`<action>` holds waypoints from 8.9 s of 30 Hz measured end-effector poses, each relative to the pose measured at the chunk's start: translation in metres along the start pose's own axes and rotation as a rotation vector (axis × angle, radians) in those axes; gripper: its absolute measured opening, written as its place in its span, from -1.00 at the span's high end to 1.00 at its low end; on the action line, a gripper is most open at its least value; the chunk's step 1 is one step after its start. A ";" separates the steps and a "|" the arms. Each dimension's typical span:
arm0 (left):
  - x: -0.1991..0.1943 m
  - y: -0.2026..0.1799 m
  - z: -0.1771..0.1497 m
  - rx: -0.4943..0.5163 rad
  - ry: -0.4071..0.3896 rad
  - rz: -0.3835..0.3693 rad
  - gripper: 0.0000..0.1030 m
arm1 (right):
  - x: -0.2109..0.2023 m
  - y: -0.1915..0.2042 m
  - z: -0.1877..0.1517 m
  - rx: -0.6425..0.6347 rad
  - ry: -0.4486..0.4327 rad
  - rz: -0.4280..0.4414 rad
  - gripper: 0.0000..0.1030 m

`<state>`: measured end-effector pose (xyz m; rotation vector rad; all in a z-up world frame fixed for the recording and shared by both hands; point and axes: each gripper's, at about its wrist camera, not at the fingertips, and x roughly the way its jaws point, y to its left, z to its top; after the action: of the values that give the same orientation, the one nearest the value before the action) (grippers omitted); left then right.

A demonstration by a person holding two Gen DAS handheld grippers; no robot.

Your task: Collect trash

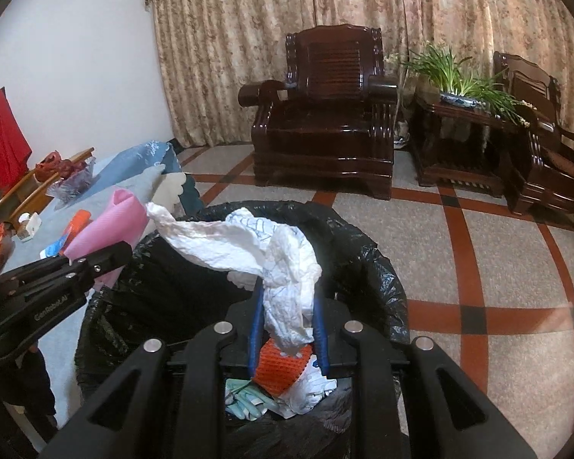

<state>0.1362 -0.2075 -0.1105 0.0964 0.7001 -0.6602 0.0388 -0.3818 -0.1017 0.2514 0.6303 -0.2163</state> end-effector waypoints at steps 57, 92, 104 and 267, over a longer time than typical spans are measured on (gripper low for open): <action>-0.149 0.295 -0.034 -0.315 -0.134 0.562 -0.75 | 0.066 0.258 0.040 -0.243 -0.040 0.322 -0.88; -0.036 0.411 -0.031 -0.471 0.070 0.476 0.11 | 0.185 0.326 0.041 -0.296 0.094 0.316 -0.83; -0.064 0.405 -0.038 -0.486 0.002 0.535 0.33 | 0.185 0.339 0.042 -0.305 0.092 0.340 -0.83; -0.134 0.170 -0.013 -0.217 -0.081 0.255 0.44 | 0.012 0.217 0.051 -0.268 0.040 0.345 0.85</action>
<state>0.1529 0.0025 -0.0589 -0.0412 0.6641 -0.3393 0.1360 -0.1926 -0.0328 0.1029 0.6376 0.2044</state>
